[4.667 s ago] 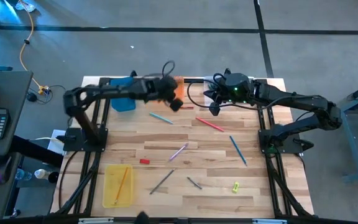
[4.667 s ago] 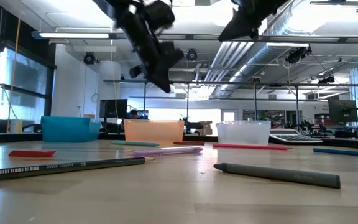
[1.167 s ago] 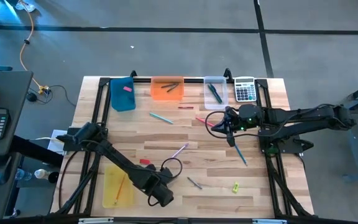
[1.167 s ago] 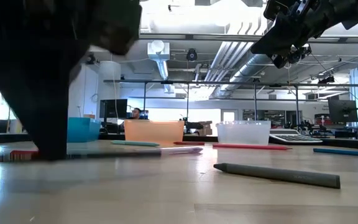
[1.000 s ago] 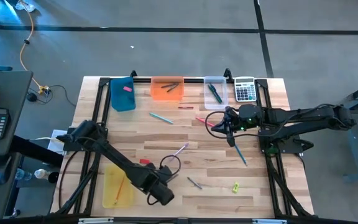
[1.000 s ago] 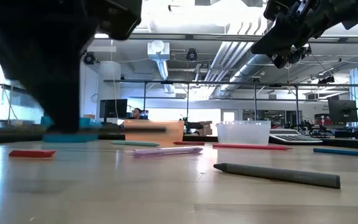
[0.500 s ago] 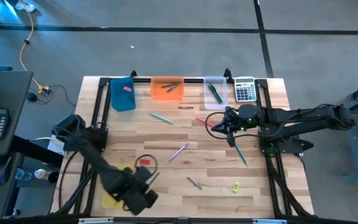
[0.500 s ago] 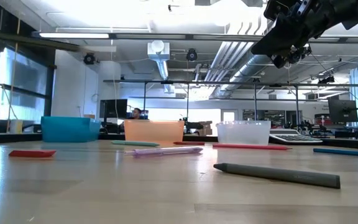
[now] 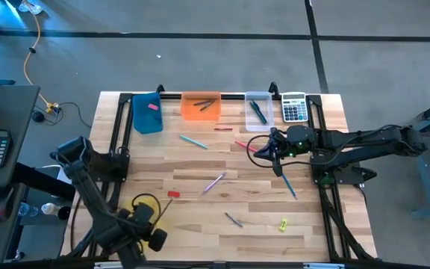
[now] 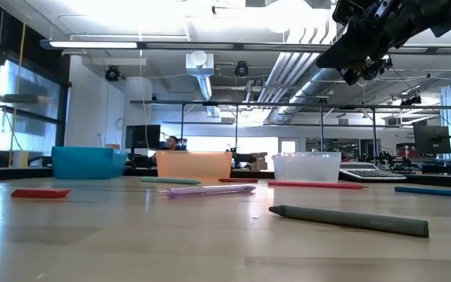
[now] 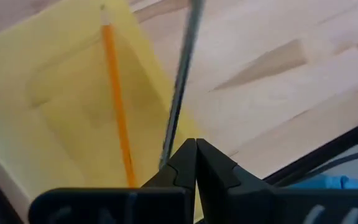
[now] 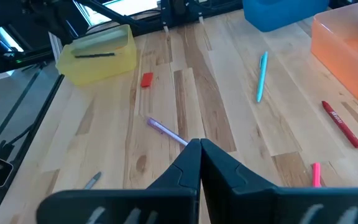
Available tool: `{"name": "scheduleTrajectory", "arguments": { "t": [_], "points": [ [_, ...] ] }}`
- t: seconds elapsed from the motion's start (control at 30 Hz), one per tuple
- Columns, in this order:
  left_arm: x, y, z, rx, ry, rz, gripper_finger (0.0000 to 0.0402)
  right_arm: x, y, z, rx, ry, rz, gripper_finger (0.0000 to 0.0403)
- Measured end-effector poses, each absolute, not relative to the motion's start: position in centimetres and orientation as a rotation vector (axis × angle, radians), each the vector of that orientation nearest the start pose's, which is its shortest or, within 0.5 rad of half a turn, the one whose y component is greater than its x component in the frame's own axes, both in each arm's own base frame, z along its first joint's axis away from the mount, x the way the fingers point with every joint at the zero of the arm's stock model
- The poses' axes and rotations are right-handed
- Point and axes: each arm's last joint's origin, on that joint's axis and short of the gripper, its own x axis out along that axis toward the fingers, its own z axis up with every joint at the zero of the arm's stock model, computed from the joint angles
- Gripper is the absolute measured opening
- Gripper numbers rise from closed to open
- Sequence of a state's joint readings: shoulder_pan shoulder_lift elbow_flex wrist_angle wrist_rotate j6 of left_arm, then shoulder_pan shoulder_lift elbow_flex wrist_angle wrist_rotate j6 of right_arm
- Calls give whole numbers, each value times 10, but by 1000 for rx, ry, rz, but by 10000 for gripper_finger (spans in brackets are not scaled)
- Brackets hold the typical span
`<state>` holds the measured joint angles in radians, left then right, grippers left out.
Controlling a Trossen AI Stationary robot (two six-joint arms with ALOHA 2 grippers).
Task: Sort crayons/erasers/pens/pencils in bins
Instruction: Put the black pencil into the yellow bin
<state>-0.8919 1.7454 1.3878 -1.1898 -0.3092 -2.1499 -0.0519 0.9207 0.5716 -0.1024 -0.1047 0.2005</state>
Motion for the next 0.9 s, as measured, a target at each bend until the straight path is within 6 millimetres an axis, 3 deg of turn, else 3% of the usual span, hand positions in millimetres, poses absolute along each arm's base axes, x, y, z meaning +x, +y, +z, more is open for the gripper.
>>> {"name": "scheduleTrajectory", "arguments": {
  "t": [0.17,0.5,0.63,0.9],
  "points": [
    [197,-246,232,-928,1063,942,1,198,-7,244,232,453,7,0],
    [202,-246,233,-895,1015,879,0,198,-7,244,232,452,7,0],
    [221,-244,244,-808,999,727,0,198,-7,244,232,452,7,0],
    [283,-220,249,-591,937,387,1,198,-7,244,232,452,7,0]
  ]
}}
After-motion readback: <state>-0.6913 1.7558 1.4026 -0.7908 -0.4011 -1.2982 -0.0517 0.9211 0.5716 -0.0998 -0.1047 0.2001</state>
